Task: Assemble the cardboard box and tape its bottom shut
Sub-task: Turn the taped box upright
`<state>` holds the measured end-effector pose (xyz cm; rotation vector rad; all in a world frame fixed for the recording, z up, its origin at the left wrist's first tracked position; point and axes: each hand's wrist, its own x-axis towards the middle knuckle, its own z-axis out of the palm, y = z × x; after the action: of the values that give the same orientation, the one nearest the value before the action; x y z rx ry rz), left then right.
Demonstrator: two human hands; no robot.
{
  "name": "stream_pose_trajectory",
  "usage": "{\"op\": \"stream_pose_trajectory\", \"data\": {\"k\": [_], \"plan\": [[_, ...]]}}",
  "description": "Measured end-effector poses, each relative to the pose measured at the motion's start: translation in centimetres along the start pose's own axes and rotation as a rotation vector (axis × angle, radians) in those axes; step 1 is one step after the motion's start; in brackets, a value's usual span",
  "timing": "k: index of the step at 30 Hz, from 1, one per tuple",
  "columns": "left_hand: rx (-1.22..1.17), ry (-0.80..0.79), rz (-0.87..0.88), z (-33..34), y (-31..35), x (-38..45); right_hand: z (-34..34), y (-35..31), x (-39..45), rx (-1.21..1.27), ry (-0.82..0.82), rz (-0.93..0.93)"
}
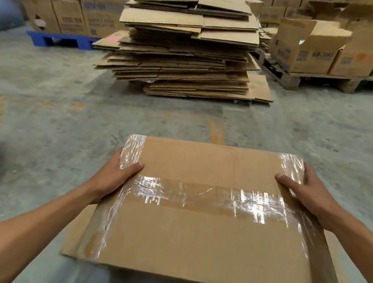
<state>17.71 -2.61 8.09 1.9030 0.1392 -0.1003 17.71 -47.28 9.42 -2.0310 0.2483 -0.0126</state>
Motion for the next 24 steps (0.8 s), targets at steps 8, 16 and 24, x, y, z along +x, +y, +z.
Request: {"op": "stream_pose_trajectory", "data": {"k": [8,16,24], "plan": [[-0.011,0.317,0.432,-5.7,7.9,-2.8,0.3,-9.2,-2.6,0.087,0.305,-0.486],[-0.239,0.308,0.262,-5.5,1.4,-8.2,4.2,-7.2,-5.8,0.326,0.276,-0.406],[-0.321,0.228,0.072,-5.5,-2.9,-11.1,5.1,-2.1,-8.6,0.304,0.237,-0.184]]}}
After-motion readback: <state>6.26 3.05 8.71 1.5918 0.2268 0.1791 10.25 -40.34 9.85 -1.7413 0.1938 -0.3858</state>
